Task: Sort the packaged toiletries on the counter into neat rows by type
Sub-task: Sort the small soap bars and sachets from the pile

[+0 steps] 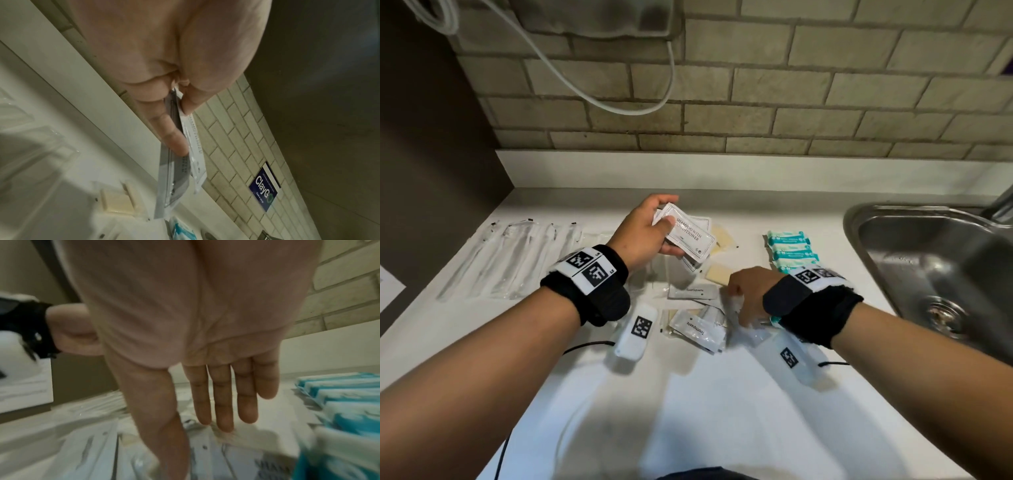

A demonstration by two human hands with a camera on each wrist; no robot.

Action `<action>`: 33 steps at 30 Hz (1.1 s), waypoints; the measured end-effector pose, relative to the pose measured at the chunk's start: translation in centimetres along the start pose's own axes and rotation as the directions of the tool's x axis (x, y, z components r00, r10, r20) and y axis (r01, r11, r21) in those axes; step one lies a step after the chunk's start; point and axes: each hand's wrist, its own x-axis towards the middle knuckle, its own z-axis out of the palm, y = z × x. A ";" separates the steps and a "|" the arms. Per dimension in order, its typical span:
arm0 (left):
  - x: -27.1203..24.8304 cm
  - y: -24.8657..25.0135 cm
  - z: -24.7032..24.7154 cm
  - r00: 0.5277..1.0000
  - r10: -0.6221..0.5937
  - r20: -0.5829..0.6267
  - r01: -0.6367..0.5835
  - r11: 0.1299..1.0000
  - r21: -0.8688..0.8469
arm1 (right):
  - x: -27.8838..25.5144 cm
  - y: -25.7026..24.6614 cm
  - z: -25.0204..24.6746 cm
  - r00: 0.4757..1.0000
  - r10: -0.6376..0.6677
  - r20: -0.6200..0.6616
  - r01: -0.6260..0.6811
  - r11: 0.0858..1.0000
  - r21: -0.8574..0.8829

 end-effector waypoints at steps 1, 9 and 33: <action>0.0 -0.1 0.1 1.000 0.006 0.005 -0.006 1.000 -0.004 | -0.1 -0.2 0.4 1.000 0.010 -0.015 -0.011 0.999 -0.037; -1.0 -1.2 0.7 0.999 -0.016 0.028 0.016 1.000 0.027 | 1.0 0.0 0.7 0.988 0.093 -0.124 -0.113 0.980 -0.165; -1.5 -1.0 1.8 0.995 -0.102 0.006 0.101 0.991 0.085 | 0.8 1.9 -2.2 0.975 -0.090 -0.201 0.133 0.968 0.214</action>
